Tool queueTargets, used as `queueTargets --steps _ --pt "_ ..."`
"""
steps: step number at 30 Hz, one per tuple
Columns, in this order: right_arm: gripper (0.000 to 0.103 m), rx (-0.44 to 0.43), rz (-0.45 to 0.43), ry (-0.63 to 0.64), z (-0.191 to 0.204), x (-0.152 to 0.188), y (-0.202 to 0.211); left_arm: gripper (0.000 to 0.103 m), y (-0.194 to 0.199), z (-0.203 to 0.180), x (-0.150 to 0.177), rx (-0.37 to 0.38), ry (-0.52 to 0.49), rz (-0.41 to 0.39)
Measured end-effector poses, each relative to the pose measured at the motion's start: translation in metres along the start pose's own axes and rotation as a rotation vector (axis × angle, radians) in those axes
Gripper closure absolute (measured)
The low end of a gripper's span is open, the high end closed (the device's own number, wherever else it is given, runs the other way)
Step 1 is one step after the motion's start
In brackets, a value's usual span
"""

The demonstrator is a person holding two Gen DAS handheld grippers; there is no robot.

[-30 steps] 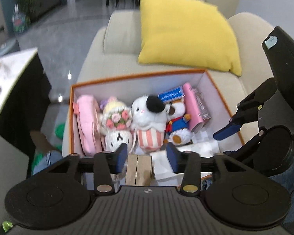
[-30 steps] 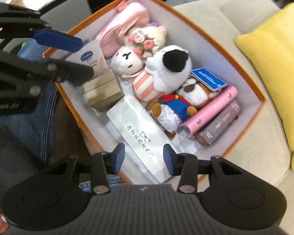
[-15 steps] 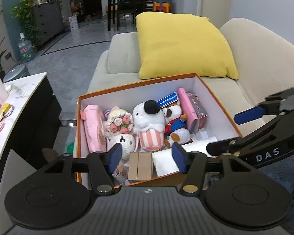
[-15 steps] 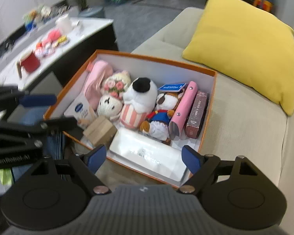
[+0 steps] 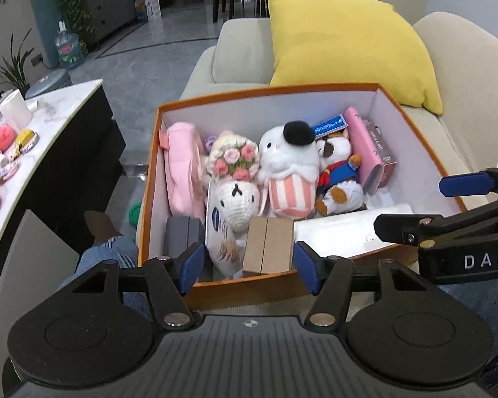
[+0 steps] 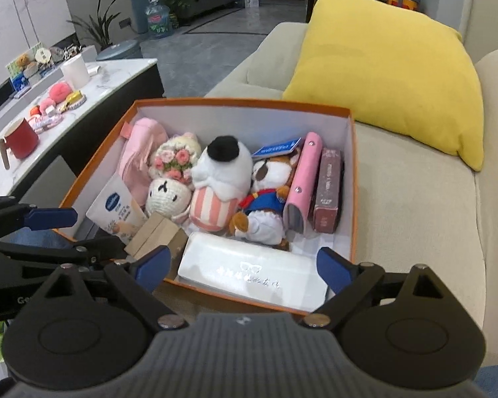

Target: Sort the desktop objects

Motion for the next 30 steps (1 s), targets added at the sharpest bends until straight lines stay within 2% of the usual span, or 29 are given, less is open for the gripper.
queueTargets --steps 5,9,18,30 --pt "0.008 -0.020 0.040 -0.012 0.001 0.004 -0.012 0.028 -0.008 0.005 0.001 -0.035 -0.030 0.013" --pt "0.008 -0.024 0.061 -0.033 0.000 0.009 -0.019 0.028 -0.013 0.009 0.003 -0.024 -0.011 0.030" --pt "0.006 -0.009 0.069 -0.082 -0.008 0.016 -0.021 0.027 -0.018 0.008 0.007 -0.017 0.012 0.040" --pt "0.006 0.002 0.061 -0.087 -0.008 0.018 -0.020 0.027 -0.019 0.010 0.009 -0.030 0.044 0.051"
Point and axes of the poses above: each gripper's, at about its wrist camera, not at the fingertips, and y roughly against the way its jaws point, z to its left, x to its underside, the point moved 7 cm from there along -y, roughly the way its jaws point, and after that the axes turned 14 degrees about -z, right-handed, at the moved point
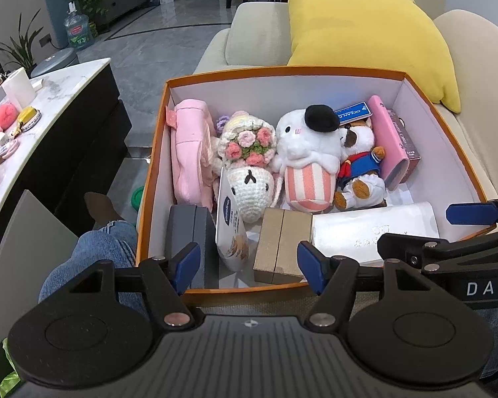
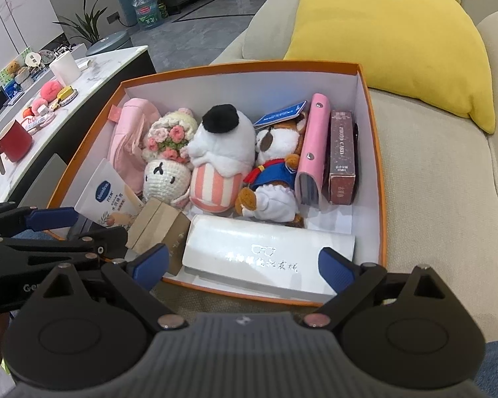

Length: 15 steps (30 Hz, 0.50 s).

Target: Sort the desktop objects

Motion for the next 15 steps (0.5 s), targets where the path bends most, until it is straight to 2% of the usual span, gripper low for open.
queueTargets --steps 15 --pt "0.006 0.009 -0.005 -0.005 -0.0002 0.0007 -0.0009 0.027 0.0011 0.0001 0.0005 0.001 0.011 0.000"
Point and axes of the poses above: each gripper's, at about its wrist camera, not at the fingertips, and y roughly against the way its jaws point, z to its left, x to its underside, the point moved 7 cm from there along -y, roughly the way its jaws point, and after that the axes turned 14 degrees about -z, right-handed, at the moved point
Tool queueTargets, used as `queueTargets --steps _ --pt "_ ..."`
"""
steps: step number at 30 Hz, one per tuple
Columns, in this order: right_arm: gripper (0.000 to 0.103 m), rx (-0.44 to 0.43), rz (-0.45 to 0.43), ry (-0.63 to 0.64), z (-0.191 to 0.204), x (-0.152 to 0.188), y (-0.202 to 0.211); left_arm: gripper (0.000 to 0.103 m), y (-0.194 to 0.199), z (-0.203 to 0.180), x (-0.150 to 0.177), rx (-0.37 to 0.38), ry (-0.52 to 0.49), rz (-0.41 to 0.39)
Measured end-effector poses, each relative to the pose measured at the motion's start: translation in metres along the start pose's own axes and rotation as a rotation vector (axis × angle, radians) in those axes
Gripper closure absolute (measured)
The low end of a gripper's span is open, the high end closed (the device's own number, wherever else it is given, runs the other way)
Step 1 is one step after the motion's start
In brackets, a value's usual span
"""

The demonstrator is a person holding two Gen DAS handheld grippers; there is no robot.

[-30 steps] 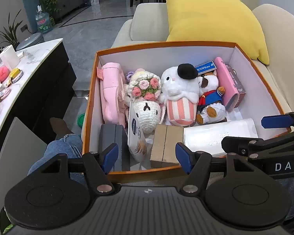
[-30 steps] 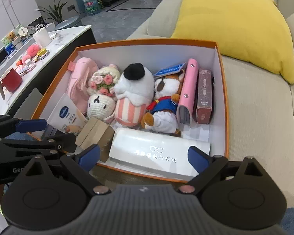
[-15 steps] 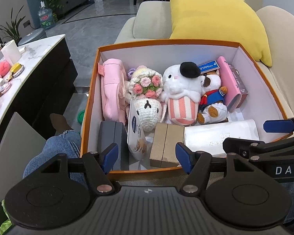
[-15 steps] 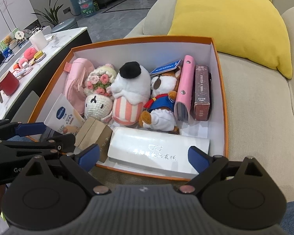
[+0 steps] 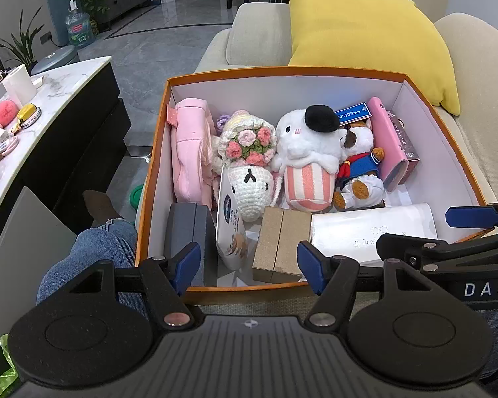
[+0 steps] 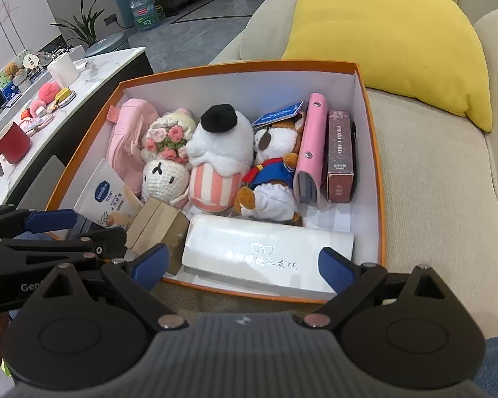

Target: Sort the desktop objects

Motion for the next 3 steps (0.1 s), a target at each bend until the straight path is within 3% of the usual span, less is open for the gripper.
queueTargets --steps 3 --pt "0.006 0.001 -0.001 -0.001 -0.0001 0.0001 0.0000 0.027 -0.0001 0.0000 0.0000 0.000 0.001 0.000"
Point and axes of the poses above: each gripper's, at about its wrist camera, not at the fingertips, and y roughly against the way its jaws point, z to its left, x to its underside, the point moved 7 cm from there along -y, roughly the way its jaws point, and after that the axes turned 14 degrees about -z, right-handed, at the moved point
